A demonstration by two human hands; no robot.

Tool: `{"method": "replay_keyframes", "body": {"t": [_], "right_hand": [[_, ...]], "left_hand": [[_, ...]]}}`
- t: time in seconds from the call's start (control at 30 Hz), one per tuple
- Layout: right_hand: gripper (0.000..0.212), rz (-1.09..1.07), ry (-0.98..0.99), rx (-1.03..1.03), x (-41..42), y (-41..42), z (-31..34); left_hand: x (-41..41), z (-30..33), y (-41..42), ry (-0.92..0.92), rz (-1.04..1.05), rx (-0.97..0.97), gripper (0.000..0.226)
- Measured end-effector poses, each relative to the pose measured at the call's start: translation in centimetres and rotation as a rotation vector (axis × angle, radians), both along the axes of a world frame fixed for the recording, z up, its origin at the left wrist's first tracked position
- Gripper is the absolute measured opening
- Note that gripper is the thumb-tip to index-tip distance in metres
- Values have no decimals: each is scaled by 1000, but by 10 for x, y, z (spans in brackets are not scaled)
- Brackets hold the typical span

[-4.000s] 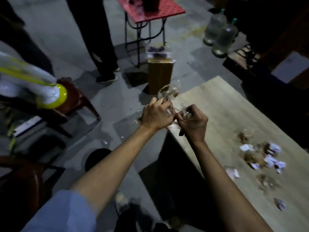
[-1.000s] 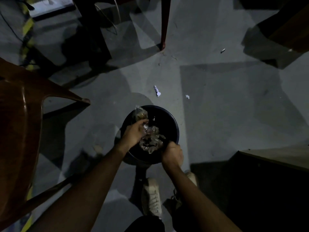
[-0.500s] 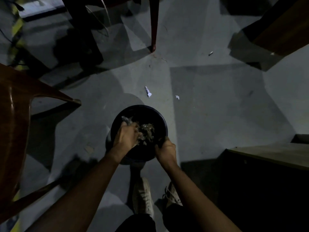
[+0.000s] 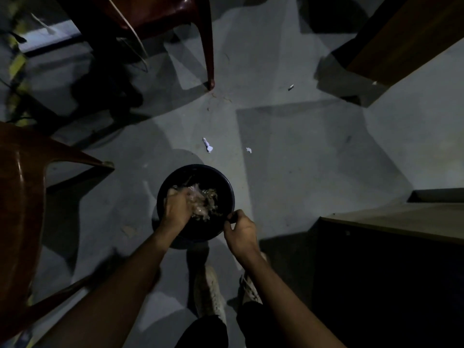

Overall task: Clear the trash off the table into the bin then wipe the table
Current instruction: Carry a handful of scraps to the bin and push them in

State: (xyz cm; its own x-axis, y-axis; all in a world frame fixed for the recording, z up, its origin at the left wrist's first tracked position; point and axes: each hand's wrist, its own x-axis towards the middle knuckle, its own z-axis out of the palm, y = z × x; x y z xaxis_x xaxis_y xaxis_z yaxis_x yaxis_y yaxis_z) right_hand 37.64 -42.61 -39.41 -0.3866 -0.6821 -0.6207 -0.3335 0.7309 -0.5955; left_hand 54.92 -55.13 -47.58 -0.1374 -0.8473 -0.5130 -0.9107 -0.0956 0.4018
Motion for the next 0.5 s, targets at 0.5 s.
{"method": "replay_keyframes", "body": {"t": [0.5], "right_hand": [[16,68,43,-46,0,5,13]], "left_hand": [[0,18,11,153,180,151,50]]}}
